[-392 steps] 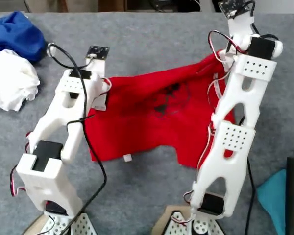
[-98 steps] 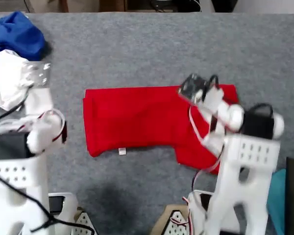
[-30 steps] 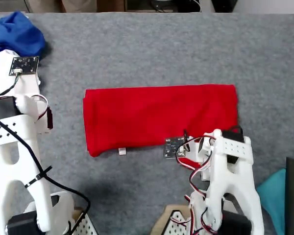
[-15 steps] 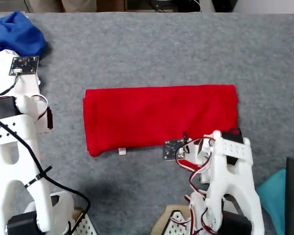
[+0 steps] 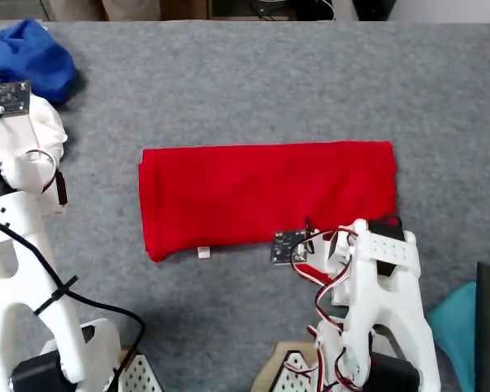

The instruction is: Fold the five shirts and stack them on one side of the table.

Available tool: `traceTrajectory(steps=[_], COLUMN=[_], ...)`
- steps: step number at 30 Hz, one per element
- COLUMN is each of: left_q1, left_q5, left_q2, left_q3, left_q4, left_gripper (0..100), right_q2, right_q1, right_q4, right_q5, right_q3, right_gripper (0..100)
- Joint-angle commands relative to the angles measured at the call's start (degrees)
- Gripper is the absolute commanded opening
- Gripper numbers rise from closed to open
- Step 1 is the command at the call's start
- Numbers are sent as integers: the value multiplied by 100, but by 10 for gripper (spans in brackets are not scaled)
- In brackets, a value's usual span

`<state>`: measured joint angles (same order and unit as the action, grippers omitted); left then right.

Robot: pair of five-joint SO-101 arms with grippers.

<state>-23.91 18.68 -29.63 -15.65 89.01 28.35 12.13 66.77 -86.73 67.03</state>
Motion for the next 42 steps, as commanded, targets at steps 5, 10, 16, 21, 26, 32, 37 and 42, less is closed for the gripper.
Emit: traceTrajectory(steps=[5, 10, 16, 21, 26, 32, 37, 42], left_q1=[-53, -53, -53, -53, -53, -53, -53, -62], left_q5=[18, 18, 18, 18, 18, 18, 18, 18], left_q2=[-48, -48, -48, -48, -48, -48, -48, -57], left_q3=[299, 299, 308, 308, 308, 308, 308, 308], left_q4=[-44, -44, -44, -44, -70, -62, -44, -44], left_gripper=[20, 20, 20, 20, 20, 20, 20, 20], right_q2=[-75, -75, -75, -75, -66, -75, -75, -84], right_q1=[75, 75, 66, 66, 66, 66, 57, 48], right_q4=[-202, -220, -220, -220, -167, 571, 993, 1029], right_q5=[642, 791, 791, 791, 791, 791, 765, 756], right_q3=[119, 119, 119, 101, 22, -971, -1754, -2202], right_gripper=[224, 223, 99, 62, 60, 5, 5, 5])
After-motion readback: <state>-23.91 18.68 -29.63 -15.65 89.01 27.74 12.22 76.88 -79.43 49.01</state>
